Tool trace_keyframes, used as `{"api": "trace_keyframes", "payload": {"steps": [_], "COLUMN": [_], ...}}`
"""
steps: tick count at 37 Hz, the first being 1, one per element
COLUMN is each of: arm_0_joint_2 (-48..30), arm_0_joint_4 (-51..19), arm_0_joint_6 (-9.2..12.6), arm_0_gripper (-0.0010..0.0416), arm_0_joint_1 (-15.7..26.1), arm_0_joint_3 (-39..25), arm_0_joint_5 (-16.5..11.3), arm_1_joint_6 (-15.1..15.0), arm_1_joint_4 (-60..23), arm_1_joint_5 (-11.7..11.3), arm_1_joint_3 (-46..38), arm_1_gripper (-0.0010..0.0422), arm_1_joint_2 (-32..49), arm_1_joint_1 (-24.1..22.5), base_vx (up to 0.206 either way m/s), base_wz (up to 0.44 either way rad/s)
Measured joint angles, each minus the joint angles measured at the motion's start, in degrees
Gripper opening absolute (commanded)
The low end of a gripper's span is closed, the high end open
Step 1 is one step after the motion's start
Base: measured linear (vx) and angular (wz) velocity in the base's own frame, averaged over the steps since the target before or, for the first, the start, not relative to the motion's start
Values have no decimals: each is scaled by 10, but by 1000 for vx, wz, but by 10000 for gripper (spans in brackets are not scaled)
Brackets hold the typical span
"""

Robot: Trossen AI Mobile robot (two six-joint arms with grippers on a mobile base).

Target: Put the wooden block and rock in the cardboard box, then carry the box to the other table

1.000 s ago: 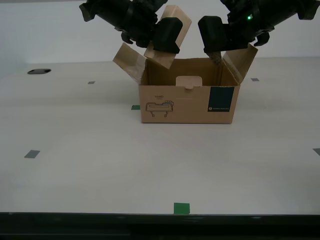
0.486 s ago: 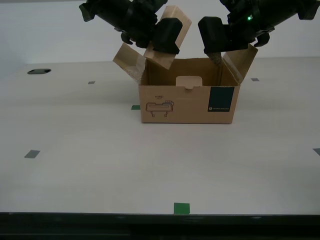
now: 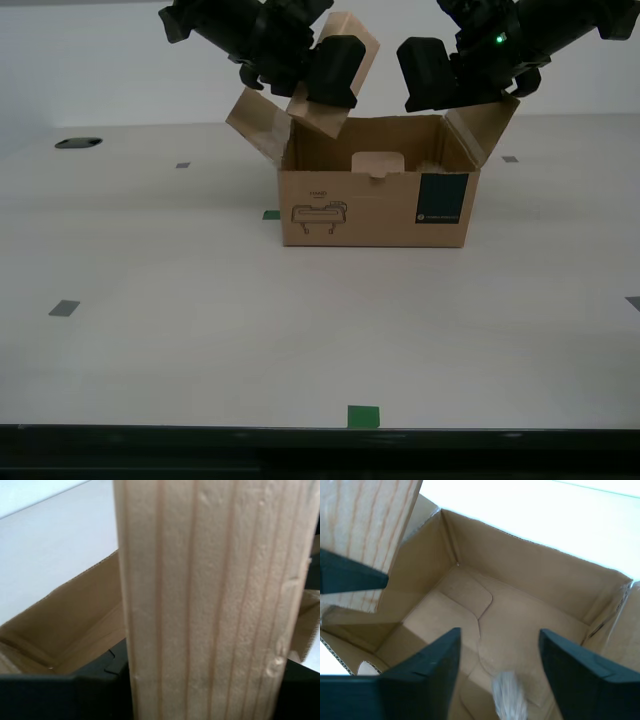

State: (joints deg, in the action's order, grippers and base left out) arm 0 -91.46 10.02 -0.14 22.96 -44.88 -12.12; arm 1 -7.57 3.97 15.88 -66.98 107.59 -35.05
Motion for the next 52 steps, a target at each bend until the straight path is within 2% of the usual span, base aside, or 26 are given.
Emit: {"api": "trace_keyframes", "payload": {"steps": [2, 7, 14, 22, 29, 39, 45, 52], "arm_0_joint_2": [0, 1, 0, 0, 0, 4, 7, 7], "arm_0_joint_4": [0, 1, -1, 0, 0, -1, -5, -70], "arm_0_joint_6": [0, 0, 5, 5, 6, 9, 31, 34], "arm_0_gripper": [293, 349, 391, 386, 383, 375, 369, 368], "arm_0_joint_1": [0, 0, 0, 1, 1, 1, 1, 1], "arm_0_joint_3": [0, 0, 0, 0, 0, -7, -29, -73], "arm_0_joint_5": [0, 0, 0, 0, 0, 0, 0, 0], "arm_1_joint_6": [2, 4, 4, 4, 6, 40, 68, 71], "arm_1_joint_4": [0, -1, -3, -5, -5, -9, -62, -153], "arm_1_joint_5": [-9, -11, -15, -17, -17, -17, -19, -19], "arm_1_joint_3": [0, 0, 0, 0, 0, -1, -31, -92], "arm_1_gripper": [194, 223, 271, 315, 337, 338, 338, 339], "arm_1_joint_2": [0, 0, 0, 0, 0, -1, -2, -2], "arm_1_joint_1": [0, 0, 0, 0, 0, 0, 0, 0], "base_vx": [0, 0, 0, 0, 0, 0, 0, 0], "base_wz": [0, 0, 0, 0, 0, 0, 0, 0]}}
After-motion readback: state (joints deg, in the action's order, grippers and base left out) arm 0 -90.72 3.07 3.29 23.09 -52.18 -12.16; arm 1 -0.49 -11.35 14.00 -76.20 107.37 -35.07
